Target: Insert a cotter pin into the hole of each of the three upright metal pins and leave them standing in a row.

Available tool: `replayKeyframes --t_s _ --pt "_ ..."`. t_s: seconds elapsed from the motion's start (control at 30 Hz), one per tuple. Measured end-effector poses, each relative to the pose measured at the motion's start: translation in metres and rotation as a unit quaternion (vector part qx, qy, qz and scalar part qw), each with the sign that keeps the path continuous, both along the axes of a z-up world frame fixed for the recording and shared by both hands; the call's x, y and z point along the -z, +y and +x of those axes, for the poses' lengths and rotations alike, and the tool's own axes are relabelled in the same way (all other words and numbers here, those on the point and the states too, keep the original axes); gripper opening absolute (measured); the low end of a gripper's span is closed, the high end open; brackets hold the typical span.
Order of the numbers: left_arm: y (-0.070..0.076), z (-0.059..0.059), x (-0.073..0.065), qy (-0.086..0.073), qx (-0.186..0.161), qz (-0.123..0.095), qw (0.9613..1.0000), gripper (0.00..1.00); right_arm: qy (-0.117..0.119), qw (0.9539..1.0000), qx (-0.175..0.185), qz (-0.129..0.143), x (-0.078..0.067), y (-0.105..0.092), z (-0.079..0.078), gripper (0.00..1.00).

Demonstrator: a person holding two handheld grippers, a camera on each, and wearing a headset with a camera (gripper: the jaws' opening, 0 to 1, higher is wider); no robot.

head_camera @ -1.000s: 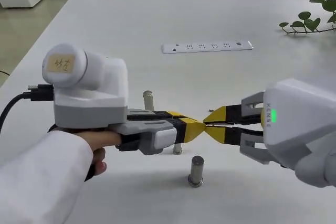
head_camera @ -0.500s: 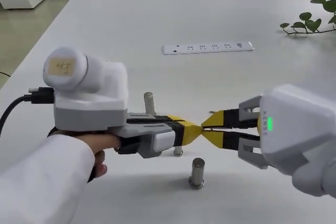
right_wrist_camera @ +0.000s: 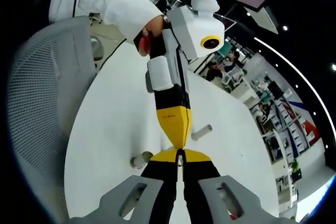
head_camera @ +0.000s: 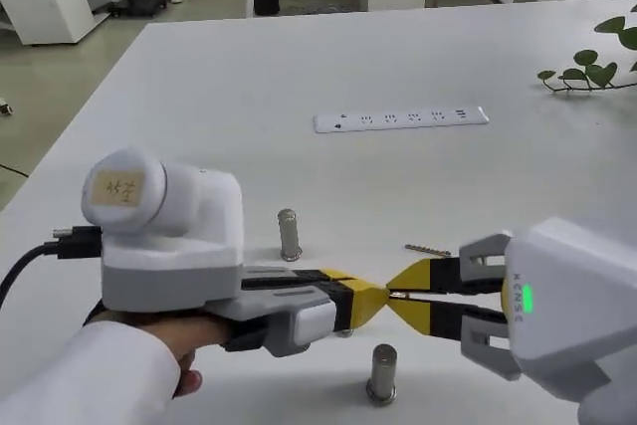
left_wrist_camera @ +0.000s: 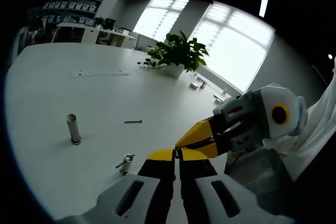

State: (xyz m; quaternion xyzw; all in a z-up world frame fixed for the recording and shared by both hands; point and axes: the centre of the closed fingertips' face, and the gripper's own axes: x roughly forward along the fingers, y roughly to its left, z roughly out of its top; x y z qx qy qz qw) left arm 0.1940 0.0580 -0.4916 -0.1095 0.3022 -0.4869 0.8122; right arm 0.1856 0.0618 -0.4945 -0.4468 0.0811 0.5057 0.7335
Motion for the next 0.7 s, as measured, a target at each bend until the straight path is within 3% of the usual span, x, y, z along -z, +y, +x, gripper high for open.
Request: replayKeyframes --t_s 0.23,0.3,0.33,0.43,0.57,0.7 --pt "-0.0009 0.0017 0.0009 0.003 -0.001 -0.001 1.0 0.0 0.005 1.0 -0.001 0.005 0.0004 -0.0022 0.0008 0.0" --pt "0.0 0.0022 0.0026 0.026 -0.009 -0.008 0.9996 0.0 0.007 1.0 -0.002 0.006 0.001 -0.0018 0.0008 0.0" --pt "0.0006 0.0034 0.0033 0.028 -0.01 -0.008 0.9995 0.0 0.005 1.0 -0.004 0.005 0.0013 -0.0016 0.0007 0.0" --pt "0.0007 0.0028 0.0035 0.018 -0.008 0.0 0.9998 0.0 -0.007 0.9999 -0.008 -0.005 0.0027 -0.0002 0.0007 0.0" --pt "0.0021 0.0033 0.0037 0.021 -0.011 -0.002 0.9997 0.0 0.001 1.0 -0.004 0.005 0.0023 0.0002 0.0018 0.0" --pt "0.0011 0.0027 0.0013 0.014 -0.008 -0.005 0.9999 0.0 0.011 0.9999 0.002 0.01 0.0026 -0.0017 0.0034 0.0"
